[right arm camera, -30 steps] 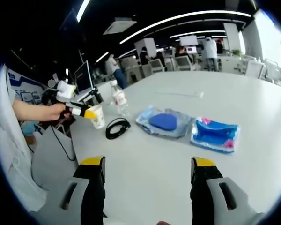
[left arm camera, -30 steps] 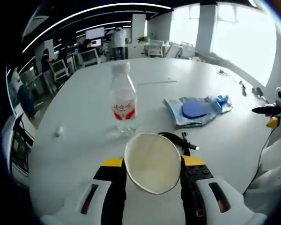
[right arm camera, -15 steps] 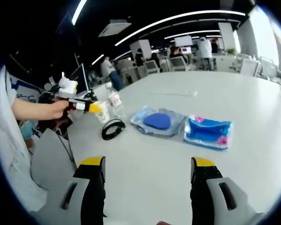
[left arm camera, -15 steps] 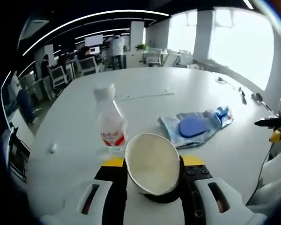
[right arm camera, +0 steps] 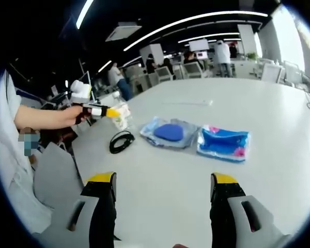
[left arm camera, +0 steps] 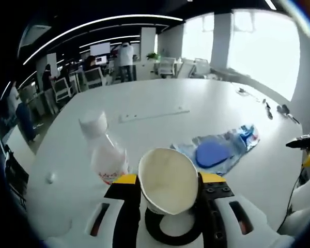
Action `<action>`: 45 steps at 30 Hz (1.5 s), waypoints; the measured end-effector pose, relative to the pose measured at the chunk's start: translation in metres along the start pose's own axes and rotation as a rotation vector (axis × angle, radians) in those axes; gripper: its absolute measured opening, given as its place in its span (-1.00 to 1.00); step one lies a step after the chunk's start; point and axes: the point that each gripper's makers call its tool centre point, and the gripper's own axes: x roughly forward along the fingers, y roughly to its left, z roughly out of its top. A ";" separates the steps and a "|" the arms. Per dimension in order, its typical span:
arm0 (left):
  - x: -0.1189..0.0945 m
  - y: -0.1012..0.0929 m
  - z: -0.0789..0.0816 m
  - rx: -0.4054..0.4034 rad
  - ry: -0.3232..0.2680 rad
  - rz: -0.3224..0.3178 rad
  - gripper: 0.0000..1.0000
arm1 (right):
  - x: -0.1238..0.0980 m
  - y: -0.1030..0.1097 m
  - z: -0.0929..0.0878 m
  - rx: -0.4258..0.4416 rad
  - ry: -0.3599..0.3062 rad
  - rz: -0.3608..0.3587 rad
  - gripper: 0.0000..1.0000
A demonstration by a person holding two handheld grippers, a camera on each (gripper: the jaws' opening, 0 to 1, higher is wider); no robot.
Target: Arrange the tabletop items into an orderly group along one side of the table until the central work area is clear of visible clutter.
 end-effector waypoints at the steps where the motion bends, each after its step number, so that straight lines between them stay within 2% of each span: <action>1: 0.001 0.000 0.001 0.000 -0.005 0.003 -0.22 | -0.001 0.000 0.000 0.001 -0.001 -0.001 0.44; 19: 0.035 0.002 0.009 -0.045 -0.029 0.024 -0.22 | -0.012 -0.015 -0.008 0.013 0.016 -0.036 0.44; 39: 0.058 0.010 0.012 -0.098 -0.048 0.034 -0.22 | -0.012 -0.024 -0.005 0.018 0.020 -0.045 0.43; 45: 0.062 0.009 0.008 -0.113 -0.043 0.036 -0.22 | -0.008 -0.023 -0.008 0.019 0.030 -0.037 0.43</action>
